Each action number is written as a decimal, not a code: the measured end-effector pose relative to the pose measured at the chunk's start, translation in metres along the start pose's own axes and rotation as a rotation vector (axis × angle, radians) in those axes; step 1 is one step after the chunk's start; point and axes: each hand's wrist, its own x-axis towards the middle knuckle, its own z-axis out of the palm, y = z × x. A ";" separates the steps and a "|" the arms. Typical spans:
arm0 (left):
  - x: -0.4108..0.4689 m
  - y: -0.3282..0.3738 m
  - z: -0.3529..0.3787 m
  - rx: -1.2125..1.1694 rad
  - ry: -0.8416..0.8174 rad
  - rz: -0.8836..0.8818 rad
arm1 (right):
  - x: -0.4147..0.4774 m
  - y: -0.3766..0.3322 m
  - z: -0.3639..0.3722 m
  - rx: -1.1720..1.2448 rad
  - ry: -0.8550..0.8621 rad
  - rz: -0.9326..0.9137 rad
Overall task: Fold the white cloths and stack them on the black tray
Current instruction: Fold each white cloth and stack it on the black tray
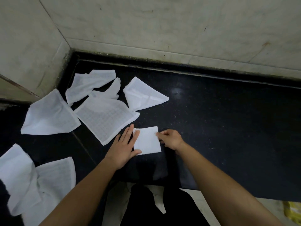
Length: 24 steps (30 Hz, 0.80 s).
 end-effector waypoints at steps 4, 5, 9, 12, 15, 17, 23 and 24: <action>-0.014 0.005 -0.008 -0.379 0.174 -0.197 | -0.017 -0.012 0.001 0.221 -0.022 0.014; -0.015 0.006 -0.010 -0.504 0.189 -0.257 | -0.018 -0.012 0.003 0.240 -0.023 0.037; -0.018 0.002 -0.023 -1.191 0.135 -0.576 | -0.024 -0.017 0.017 0.236 -0.007 0.074; -0.021 -0.001 -0.028 -1.275 0.077 -0.597 | -0.035 -0.025 0.021 0.286 -0.025 0.035; -0.018 -0.004 -0.034 -1.396 0.034 -0.596 | -0.056 -0.042 0.018 0.348 -0.078 -0.025; -0.011 -0.003 -0.038 -1.602 -0.014 -0.623 | -0.071 -0.052 0.013 0.379 -0.099 -0.080; 0.007 0.028 -0.057 -1.949 -0.224 -0.543 | -0.119 -0.063 -0.023 0.471 -0.147 -0.203; 0.008 0.038 -0.064 -1.992 -0.261 -0.493 | -0.128 -0.061 -0.032 0.487 -0.145 -0.218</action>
